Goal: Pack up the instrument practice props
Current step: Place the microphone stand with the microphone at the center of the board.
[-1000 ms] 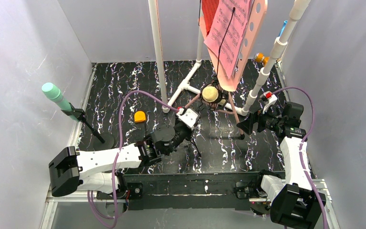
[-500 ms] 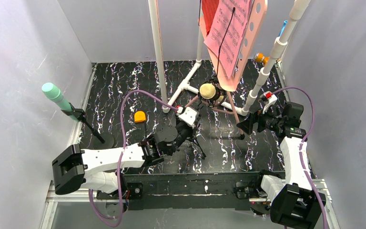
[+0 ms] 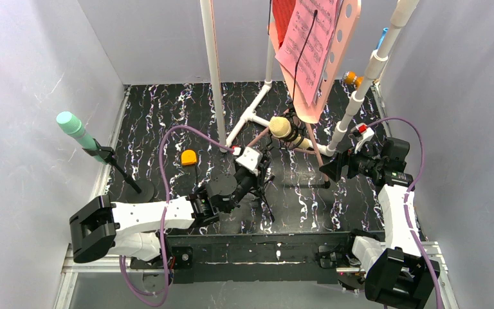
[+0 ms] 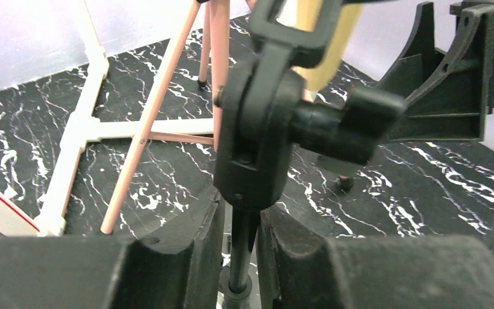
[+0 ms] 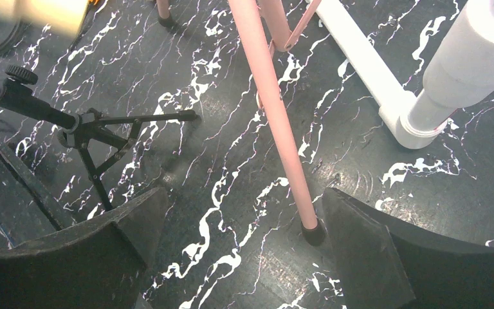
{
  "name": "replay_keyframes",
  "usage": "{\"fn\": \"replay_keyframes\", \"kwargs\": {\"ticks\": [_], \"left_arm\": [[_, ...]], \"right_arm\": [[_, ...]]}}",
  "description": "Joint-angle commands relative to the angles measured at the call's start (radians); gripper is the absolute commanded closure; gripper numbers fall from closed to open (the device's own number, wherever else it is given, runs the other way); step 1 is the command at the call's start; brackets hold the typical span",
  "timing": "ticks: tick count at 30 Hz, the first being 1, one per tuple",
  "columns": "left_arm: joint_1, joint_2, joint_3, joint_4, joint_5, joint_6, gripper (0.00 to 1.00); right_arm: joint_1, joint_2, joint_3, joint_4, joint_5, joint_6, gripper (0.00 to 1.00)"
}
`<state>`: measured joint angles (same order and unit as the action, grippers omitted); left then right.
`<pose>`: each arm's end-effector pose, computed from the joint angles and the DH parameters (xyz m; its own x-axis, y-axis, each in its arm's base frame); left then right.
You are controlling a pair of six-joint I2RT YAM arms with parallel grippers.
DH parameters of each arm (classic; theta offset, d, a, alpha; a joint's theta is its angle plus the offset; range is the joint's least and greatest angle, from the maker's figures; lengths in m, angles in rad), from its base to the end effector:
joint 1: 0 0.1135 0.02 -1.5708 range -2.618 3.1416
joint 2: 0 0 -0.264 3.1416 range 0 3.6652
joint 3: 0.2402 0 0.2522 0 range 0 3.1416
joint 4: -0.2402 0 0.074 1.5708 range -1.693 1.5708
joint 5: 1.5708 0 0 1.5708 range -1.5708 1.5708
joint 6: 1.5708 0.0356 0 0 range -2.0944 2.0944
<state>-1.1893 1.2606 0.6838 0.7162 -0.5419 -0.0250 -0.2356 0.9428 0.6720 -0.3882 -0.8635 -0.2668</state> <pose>0.1216 -0.2539 0.2961 0.0366 -0.1487 -0.9882 0.6061 0.7895 -0.0964 0.1947 -0.0189 0.2599 -0.4603 -0.0657 -0.8853 -0.5743 0.7825 0.2405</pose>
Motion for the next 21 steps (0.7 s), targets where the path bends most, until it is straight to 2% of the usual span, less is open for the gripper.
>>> {"fn": "replay_keyframes", "kwargs": {"ticks": [1, 8, 11, 18, 21], "left_arm": [[-0.007, -0.074, -0.051, 0.056, -0.031, -0.076, 0.75], [-0.007, -0.131, -0.096, 0.050, 0.003, -0.086, 0.54], [-0.007, -0.160, -0.115, 0.036, 0.041, -0.084, 0.42], [-0.005, -0.361, -0.254, -0.030, 0.259, 0.043, 0.07], [0.019, -0.464, -0.318, -0.041, 0.359, 0.124, 0.02]], "right_arm": [[-0.007, -0.004, -0.003, 0.036, -0.019, -0.015, 0.00], [-0.006, -0.003, -0.003, 0.037, -0.019, -0.015, 0.00], [-0.006, -0.003, -0.004, 0.037, -0.019, -0.016, 0.00], [-0.006, -0.002, -0.003, 0.035, -0.020, -0.018, 0.00], [-0.006, -0.001, -0.004, 0.035, -0.026, -0.018, 0.00]]}}
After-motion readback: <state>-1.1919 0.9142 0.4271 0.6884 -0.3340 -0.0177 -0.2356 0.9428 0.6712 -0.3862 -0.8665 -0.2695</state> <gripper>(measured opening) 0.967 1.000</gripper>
